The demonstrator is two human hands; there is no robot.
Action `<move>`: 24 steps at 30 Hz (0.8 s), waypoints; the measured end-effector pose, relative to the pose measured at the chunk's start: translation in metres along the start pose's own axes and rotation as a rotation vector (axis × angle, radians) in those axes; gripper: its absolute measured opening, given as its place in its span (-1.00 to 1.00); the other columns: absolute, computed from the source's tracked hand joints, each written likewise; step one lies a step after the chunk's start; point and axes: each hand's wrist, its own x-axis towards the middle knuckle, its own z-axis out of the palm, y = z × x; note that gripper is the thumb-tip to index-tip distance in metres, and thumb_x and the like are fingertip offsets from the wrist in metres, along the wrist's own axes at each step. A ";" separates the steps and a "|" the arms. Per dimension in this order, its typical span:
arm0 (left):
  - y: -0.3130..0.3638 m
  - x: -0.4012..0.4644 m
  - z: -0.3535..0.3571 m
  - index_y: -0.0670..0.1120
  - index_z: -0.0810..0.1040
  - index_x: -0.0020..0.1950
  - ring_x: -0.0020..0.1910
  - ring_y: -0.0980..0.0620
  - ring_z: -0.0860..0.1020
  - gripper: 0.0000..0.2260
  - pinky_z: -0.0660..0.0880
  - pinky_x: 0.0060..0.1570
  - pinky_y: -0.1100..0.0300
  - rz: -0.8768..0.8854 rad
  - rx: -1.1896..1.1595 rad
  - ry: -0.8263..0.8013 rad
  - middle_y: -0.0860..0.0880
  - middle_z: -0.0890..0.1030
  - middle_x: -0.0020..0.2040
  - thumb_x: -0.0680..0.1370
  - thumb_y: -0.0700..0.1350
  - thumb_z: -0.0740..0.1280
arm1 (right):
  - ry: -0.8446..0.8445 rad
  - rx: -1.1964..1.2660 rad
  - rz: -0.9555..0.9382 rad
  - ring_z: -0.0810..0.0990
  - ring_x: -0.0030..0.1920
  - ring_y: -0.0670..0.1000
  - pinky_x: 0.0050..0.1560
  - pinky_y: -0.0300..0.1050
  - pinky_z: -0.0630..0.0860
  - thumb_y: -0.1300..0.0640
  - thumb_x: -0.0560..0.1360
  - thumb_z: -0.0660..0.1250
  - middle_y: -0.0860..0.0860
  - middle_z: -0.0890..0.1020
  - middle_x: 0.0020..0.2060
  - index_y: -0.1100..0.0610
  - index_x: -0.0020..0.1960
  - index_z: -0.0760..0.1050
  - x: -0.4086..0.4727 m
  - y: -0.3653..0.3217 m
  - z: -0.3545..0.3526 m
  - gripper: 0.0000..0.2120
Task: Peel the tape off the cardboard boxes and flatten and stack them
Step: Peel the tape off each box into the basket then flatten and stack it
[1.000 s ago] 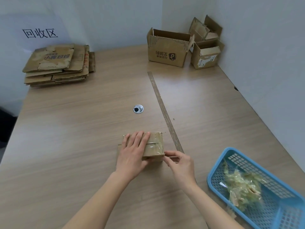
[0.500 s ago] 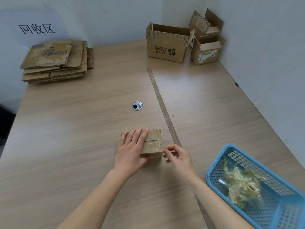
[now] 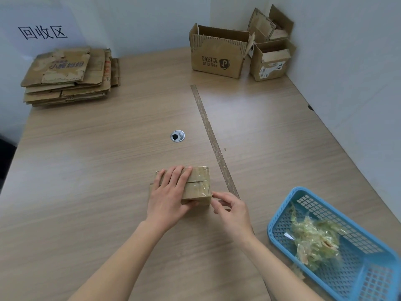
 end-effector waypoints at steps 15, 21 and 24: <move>0.002 0.000 -0.001 0.06 0.19 0.61 0.55 -0.01 0.26 -0.13 0.06 0.58 -0.08 -0.008 0.017 0.004 0.06 0.33 0.52 0.40 0.37 0.39 | -0.089 -0.199 -0.174 0.60 -0.06 -0.08 -0.14 -0.19 0.52 0.13 0.57 0.42 -0.18 0.61 -0.09 -0.03 -0.07 0.59 0.021 -0.005 -0.008 -0.92; 0.002 0.000 -0.002 0.06 0.20 0.61 0.53 -0.02 0.27 -0.15 0.08 0.57 -0.09 -0.002 0.015 -0.002 0.06 0.32 0.51 0.42 0.35 0.40 | -0.170 -0.396 -0.149 0.44 -0.15 -0.14 -0.10 -0.19 0.37 0.18 0.69 0.19 -0.12 0.46 -0.15 0.10 -0.05 0.41 0.005 -0.010 -0.008 -0.86; 0.002 -0.001 -0.001 0.07 0.18 0.61 0.55 -0.03 0.27 -0.16 0.06 0.57 -0.07 0.008 0.017 -0.009 0.06 0.31 0.52 0.42 0.28 0.41 | -0.255 -0.357 -0.035 0.42 -0.19 -0.17 -0.07 -0.18 0.38 0.11 0.70 0.15 -0.10 0.46 -0.17 0.05 -0.09 0.39 -0.006 -0.017 -0.018 -0.81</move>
